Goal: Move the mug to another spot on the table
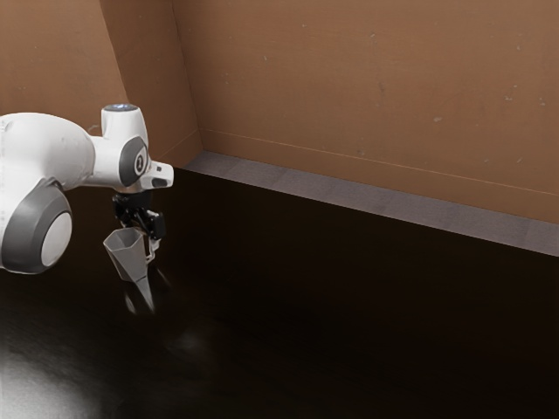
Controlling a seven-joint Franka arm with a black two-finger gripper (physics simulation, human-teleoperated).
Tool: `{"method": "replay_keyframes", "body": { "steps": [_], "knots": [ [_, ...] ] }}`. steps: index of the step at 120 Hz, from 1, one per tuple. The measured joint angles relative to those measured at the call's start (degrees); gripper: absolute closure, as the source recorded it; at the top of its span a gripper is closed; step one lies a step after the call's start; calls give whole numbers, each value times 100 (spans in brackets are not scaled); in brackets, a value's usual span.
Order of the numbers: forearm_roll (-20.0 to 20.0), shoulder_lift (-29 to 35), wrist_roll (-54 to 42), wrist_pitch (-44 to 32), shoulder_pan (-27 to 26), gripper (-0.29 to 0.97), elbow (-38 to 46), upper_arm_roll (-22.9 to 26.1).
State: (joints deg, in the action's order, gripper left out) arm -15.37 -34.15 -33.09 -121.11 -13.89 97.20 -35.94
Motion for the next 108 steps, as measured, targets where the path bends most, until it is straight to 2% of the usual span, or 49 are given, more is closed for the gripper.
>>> {"method": "replay_keyframes", "body": {
  "steps": [5, 21, 37, 59, 85, 108],
  "knots": [
    [-28, 2, -14, -2, 0, 9, -3, -6],
    [-603, 0, -224, -20, 0, 11, 2, -162],
    [-811, -6, -411, -32, 0, 14, 2, -183],
    [-816, -8, -632, -33, 0, 23, 6, -192],
    [-761, -11, -832, -33, 0, 40, 4, -193],
    [-717, -9, -944, -45, 0, 48, 4, -193]
  ]
}}
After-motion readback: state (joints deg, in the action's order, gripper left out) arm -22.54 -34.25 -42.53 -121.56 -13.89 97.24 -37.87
